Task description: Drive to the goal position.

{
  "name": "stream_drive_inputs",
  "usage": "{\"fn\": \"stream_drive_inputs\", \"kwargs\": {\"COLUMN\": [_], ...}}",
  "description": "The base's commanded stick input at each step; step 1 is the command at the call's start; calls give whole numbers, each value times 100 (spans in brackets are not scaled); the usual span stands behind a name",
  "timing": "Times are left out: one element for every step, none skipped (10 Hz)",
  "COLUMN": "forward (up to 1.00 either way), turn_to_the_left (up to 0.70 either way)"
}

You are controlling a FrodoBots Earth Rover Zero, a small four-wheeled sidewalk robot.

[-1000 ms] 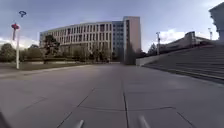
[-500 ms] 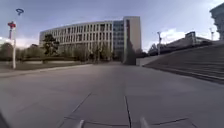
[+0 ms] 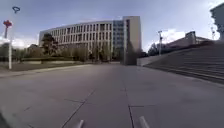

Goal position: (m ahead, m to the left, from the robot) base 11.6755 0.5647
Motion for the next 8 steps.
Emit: {"fn": "stream_drive_inputs", "kwargs": {"forward": [85,85,85,85,85,85,95,100], "turn_to_the_left": [0,0,0,0,0,0,0,0]}}
